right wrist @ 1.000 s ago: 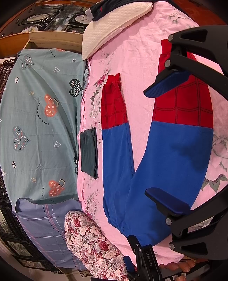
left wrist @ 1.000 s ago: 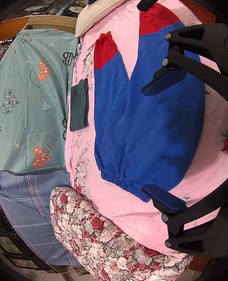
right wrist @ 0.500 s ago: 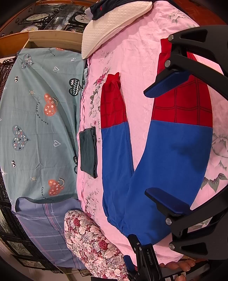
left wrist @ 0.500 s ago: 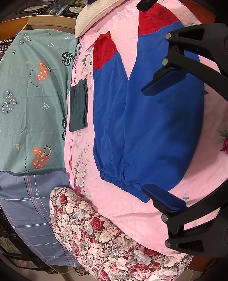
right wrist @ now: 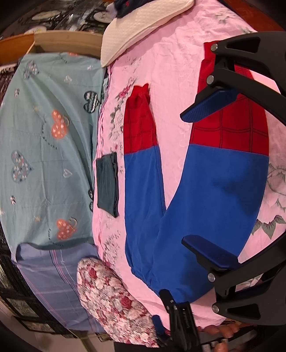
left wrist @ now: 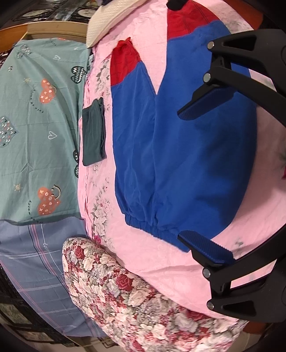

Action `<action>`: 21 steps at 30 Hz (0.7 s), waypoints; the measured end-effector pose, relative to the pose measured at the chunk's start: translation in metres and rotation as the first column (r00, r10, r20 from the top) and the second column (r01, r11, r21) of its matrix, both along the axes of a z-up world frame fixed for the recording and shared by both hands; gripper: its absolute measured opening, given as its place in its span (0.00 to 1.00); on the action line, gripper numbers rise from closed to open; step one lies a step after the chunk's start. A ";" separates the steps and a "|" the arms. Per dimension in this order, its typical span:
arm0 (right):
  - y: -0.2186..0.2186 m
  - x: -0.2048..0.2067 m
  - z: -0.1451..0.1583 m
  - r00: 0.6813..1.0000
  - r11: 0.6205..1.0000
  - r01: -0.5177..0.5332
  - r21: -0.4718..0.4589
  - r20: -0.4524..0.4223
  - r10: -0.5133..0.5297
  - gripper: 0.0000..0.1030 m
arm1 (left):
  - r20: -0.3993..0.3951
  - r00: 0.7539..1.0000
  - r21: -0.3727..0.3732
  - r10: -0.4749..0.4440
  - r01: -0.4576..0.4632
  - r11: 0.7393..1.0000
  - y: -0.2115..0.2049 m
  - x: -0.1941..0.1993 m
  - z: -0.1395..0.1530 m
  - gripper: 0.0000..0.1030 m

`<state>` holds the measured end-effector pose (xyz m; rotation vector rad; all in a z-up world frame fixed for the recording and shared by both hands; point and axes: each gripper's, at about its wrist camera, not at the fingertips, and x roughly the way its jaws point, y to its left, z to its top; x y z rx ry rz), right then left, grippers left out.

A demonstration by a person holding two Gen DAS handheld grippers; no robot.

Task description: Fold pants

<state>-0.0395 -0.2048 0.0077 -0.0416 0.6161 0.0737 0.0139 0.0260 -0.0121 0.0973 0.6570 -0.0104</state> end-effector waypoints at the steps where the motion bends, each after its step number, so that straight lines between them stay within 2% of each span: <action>1: 0.002 0.006 0.002 0.999 0.999 -0.032 -0.027 -0.004 0.031 0.99 | 0.002 1.000 0.021 0.003 -0.003 1.000 0.007 0.008 0.004 0.98; 4: 0.004 0.033 0.009 0.992 0.986 -0.124 -0.109 -0.036 0.120 0.99 | -0.001 1.000 0.058 0.011 -0.010 0.998 0.028 0.035 0.011 0.98; 7: 0.004 0.080 0.015 0.981 0.968 -0.190 -0.164 -0.082 0.179 0.99 | -0.037 0.999 0.112 -0.006 0.011 0.994 0.043 0.078 0.017 0.98; 10: -0.002 0.135 0.015 0.970 0.960 -0.224 -0.166 -0.138 0.202 0.99 | -0.093 0.995 0.175 -0.022 0.038 0.984 0.050 0.130 0.009 0.98; 12: -0.004 0.174 0.010 0.960 0.956 -0.248 -0.155 -0.172 0.221 0.98 | -0.138 0.990 0.174 -0.020 0.044 0.984 0.057 0.166 0.000 0.98; 16: -0.002 0.244 -0.011 0.928 0.935 -0.321 -0.150 -0.247 0.279 0.86 | -0.201 0.979 0.155 -0.027 0.059 0.986 0.061 0.222 -0.018 0.98; 18: 0.006 0.275 -0.024 0.909 0.919 -0.359 -0.165 -0.285 0.305 0.83 | -0.232 0.972 0.157 -0.042 0.080 0.984 0.057 0.244 -0.029 0.98; 21: 0.018 0.312 -0.039 0.888 0.894 -0.402 -0.197 -0.324 0.328 0.81 | -0.282 0.958 0.168 -0.056 0.107 0.980 0.051 0.270 -0.046 0.90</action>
